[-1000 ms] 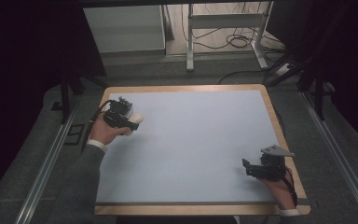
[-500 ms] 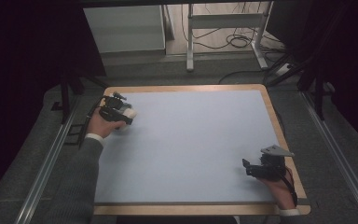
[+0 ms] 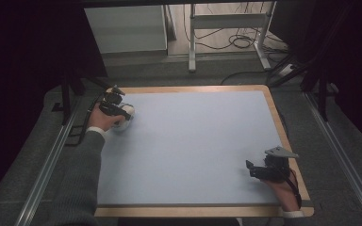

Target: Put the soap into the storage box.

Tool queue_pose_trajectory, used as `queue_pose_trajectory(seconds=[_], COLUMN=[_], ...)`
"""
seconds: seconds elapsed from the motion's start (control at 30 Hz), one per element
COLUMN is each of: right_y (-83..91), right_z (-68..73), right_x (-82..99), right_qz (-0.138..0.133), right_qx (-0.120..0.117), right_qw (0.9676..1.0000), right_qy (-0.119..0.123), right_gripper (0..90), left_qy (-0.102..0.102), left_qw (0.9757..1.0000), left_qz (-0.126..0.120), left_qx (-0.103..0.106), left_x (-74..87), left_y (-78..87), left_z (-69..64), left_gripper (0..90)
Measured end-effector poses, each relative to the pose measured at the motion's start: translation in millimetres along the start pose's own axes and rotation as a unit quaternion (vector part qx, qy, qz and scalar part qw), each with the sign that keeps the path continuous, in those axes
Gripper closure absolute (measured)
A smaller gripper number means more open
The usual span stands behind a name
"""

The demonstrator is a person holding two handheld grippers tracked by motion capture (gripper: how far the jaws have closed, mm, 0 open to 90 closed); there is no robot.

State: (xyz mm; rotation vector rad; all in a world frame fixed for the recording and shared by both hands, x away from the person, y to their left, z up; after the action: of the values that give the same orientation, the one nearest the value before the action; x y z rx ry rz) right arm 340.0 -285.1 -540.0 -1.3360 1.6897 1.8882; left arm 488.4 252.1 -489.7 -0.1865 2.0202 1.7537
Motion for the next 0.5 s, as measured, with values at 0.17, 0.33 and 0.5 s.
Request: queue_pose_trajectory(seconds=[0.17, 0.33, 0.5], right_y=[-1.2, -1.5, -1.4], right_z=[-0.1, -1.0, -0.6], right_x=[0.8, 1.3, 1.3], right_qz=[0.001, 0.002, 0.002], right_qx=[0.002, 0.003, 0.003], right_qw=[1.0000, 1.0000, 1.0000], right_qy=[0.001, 0.000, 0.001], right_gripper=[8.0, 8.0, 8.0], left_qy=[0.013, 0.016, 0.017], left_qw=[0.9999, 0.9998, 0.9997], left_qz=[0.007, 0.009, 0.009], left_qx=[-0.005, -0.012, -0.016], left_x=[-1.9, -2.2, -2.4], left_y=[-8.1, -13.1, -16.1], left_z=[9.0, 11.5, 10.9], left_gripper=[49.5, 49.4, 49.4])
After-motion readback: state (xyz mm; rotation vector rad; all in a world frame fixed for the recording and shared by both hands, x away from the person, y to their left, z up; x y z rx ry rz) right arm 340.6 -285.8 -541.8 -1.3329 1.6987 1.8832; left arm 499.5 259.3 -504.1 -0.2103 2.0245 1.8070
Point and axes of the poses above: each handheld gripper's, and its own axes: y roughly backward along the jaws, x roughly out of its underside, z roughly to its left, the point moved 4 cm from there along -y, roughly forward along the jaws, and after that the axes turned 5 degrees about y, right-handed, at the moved point
